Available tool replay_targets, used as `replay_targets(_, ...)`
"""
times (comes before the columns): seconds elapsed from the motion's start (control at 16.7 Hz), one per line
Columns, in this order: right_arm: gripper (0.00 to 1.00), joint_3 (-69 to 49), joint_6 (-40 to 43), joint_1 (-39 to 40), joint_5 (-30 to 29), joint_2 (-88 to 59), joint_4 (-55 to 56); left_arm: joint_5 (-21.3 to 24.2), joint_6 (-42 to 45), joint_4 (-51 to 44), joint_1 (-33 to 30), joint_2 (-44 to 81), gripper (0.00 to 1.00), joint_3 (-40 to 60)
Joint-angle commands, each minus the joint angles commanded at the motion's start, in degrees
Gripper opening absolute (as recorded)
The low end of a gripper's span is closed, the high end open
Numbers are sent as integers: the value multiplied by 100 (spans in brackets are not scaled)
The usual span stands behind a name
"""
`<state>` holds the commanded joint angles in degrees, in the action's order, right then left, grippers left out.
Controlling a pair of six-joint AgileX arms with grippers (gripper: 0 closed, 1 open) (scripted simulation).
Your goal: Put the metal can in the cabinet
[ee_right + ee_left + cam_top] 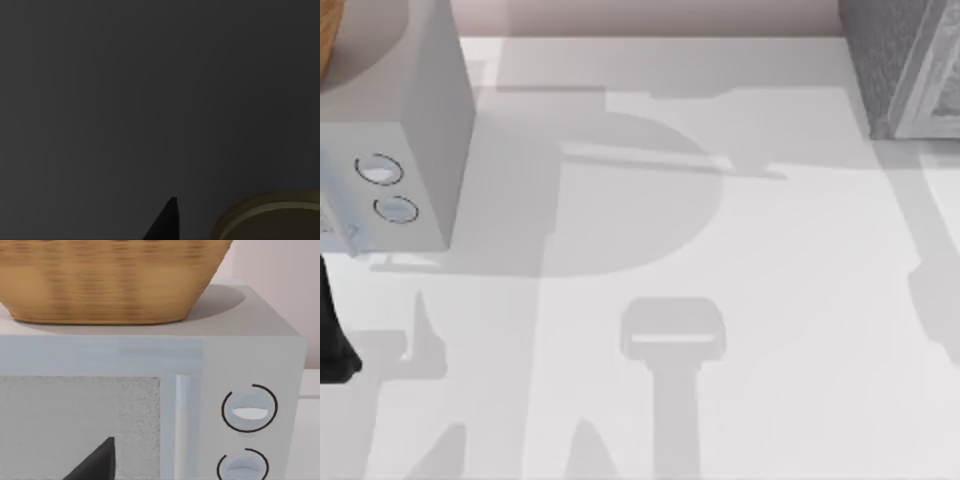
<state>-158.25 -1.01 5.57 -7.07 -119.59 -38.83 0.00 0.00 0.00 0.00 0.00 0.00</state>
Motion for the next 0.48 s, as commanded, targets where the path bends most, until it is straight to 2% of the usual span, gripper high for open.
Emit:
replay_targets(0.12,98,0,0,0,0,0,0,0,0,0,0,0,100,0)
replay_targets(0.48,100,0,0,0,0,0,0,0,0,0,0,0,100,0)
